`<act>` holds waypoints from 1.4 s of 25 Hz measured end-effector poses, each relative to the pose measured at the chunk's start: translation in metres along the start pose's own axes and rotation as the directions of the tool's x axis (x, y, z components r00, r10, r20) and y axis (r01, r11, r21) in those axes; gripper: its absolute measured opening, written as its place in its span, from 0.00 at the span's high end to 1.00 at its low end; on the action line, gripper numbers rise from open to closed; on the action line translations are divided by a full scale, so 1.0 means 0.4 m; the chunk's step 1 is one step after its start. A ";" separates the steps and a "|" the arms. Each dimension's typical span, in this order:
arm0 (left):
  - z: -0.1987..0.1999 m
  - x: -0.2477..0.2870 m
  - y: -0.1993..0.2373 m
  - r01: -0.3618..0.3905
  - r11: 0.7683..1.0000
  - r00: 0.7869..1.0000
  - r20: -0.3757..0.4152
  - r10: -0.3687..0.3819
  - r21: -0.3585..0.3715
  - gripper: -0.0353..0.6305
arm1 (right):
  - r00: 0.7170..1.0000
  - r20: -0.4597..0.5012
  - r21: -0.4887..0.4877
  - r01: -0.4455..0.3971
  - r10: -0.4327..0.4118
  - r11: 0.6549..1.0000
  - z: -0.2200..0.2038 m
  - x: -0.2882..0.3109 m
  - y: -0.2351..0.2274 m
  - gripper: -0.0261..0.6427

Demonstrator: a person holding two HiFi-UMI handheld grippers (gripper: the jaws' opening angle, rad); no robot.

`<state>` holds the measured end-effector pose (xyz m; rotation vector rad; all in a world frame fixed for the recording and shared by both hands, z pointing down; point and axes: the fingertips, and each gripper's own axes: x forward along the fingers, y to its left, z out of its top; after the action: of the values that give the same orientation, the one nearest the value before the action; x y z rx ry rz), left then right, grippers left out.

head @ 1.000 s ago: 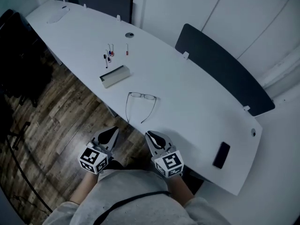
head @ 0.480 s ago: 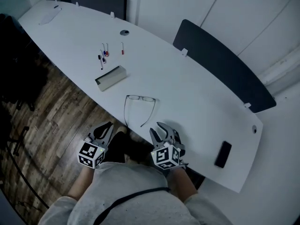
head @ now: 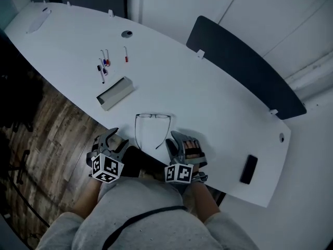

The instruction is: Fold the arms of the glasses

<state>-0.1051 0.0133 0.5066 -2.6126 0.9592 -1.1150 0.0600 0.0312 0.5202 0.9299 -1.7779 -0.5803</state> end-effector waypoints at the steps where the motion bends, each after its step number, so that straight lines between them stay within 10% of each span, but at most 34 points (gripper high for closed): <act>1: -0.003 0.011 0.001 -0.004 0.996 1.000 -0.019 0.006 0.091 0.57 | 1.000 -0.011 -0.009 0.021 -0.021 1.000 -0.001 0.008 -0.009 0.66; 7: 0.016 0.058 -0.007 -0.007 0.892 1.000 -0.012 0.014 0.453 0.53 | 0.997 -0.030 -0.107 0.065 -0.068 0.992 0.001 0.049 -0.019 0.64; 20: 0.049 0.106 -0.027 0.048 0.801 0.997 0.014 -0.070 0.597 0.53 | 0.994 0.045 -0.065 0.105 -0.102 0.992 0.031 0.064 -0.031 0.74; 35: 0.136 0.094 0.048 -0.049 0.849 0.979 0.193 -0.063 0.527 0.54 | 0.995 0.097 0.218 0.011 -0.033 0.976 0.064 0.082 -0.157 0.91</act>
<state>-0.0574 -0.0308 0.4834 -2.2143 0.5017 -0.9218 0.0500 -0.0331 0.4823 1.0867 -1.9520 -0.4586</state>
